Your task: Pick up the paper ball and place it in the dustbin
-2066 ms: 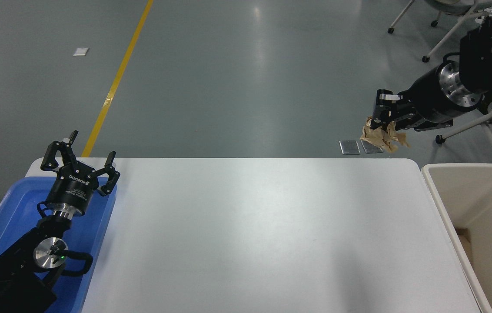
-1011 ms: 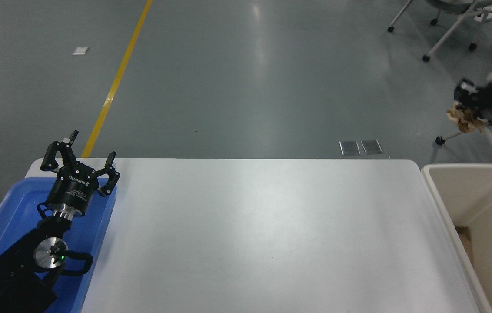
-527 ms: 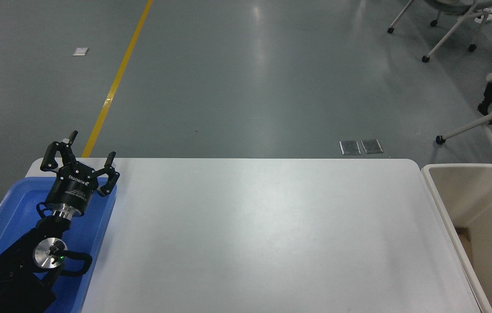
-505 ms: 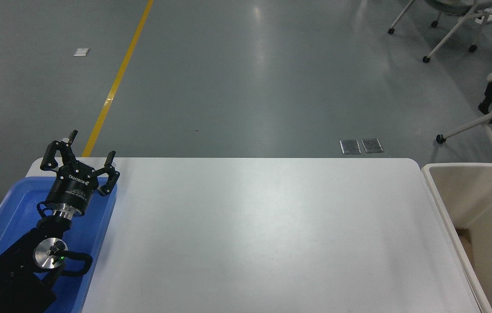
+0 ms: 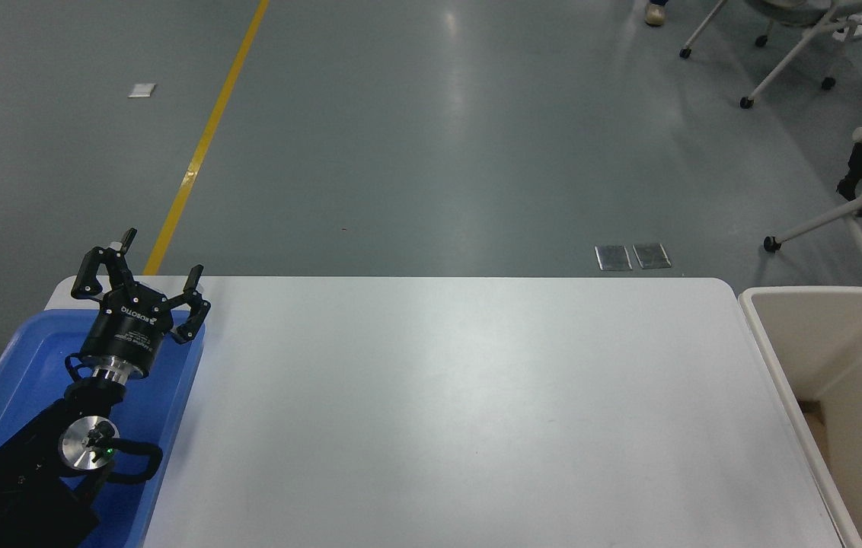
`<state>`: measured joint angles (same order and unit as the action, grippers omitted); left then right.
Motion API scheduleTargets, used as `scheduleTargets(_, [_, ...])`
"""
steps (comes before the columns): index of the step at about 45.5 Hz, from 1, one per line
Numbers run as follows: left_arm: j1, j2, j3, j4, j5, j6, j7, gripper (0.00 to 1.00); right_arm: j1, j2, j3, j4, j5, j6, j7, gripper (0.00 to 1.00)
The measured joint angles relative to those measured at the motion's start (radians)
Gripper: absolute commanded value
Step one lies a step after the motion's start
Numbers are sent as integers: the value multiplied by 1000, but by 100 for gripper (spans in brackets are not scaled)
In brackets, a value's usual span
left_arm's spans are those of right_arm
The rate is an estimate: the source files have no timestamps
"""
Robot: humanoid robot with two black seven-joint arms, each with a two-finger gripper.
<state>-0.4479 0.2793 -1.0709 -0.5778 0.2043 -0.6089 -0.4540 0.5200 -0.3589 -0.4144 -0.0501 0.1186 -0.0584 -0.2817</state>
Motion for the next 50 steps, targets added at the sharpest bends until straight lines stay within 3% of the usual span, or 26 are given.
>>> scheduleTargets(2, [0,0,0,0,0,0,0,98,-11,4,6,0,2,-2,0,0])
scheduleTargets(3, [0,0,0,0,0,0,0,98,-14,5,8,0,3,-4,0,11])
scheduleTargets(7, [0,0,0,0,0,0,0,99,-27,9,14,-2,6,-9,1,78])
scheduleTargets(9, [0,0,0,0,0,0,0,98,-30,10,14,-2,7,-14,1,97])
scheduleTargets(10, [0,0,0,0,0,0,0,98,-31,10,14,-2,8,-16,1,100])
scheduleTargets(33, [0,0,0,0,0,0,0,98,35,38,5,7,10,-91,4,100])
scheduleTargets(50, [0,0,0,0,0,0,0,98,324,-50,-223,215,10,-85,6,100])
